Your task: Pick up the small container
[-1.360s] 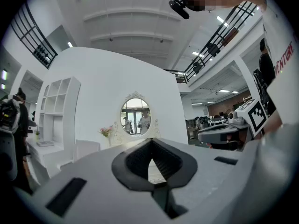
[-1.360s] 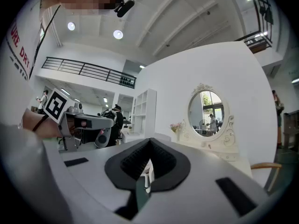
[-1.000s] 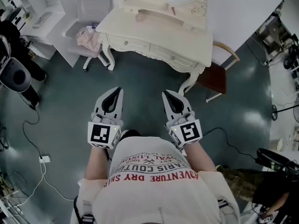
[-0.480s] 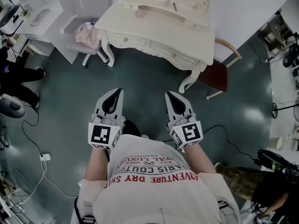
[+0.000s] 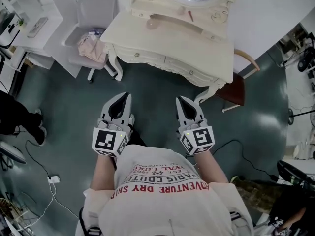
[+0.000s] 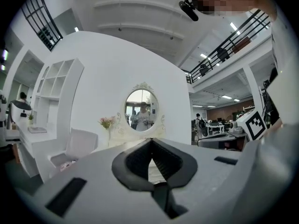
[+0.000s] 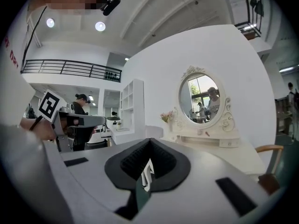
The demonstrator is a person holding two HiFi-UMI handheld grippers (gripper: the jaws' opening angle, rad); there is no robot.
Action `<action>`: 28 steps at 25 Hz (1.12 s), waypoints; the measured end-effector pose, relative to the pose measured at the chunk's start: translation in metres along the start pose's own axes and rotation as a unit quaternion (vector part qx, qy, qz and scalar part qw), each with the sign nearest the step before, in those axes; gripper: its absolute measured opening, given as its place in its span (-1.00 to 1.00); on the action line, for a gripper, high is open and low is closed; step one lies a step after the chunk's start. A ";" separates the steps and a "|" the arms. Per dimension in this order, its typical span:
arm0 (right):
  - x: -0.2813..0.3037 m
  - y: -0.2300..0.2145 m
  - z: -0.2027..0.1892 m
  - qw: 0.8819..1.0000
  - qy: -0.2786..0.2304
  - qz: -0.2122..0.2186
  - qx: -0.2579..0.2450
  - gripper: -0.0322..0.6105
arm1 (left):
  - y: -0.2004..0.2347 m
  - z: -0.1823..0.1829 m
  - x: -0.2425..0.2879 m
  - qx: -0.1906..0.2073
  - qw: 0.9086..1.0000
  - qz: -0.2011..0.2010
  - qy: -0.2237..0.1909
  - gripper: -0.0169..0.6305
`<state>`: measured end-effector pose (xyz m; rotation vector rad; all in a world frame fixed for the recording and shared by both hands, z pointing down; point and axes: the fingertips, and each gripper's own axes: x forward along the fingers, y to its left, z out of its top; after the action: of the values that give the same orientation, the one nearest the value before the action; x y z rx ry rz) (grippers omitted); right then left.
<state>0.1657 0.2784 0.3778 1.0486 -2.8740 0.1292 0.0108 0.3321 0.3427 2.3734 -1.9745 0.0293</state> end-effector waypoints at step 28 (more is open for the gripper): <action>0.361 -0.108 0.019 0.988 0.059 -0.136 0.034 -0.90 | 0.266 -0.015 0.311 0.011 0.982 -0.184 0.053 -0.93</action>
<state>-0.0413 -0.0362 0.4021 1.3819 -2.6097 0.2629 -0.1934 -0.0210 0.3809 2.6485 -1.4738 0.1587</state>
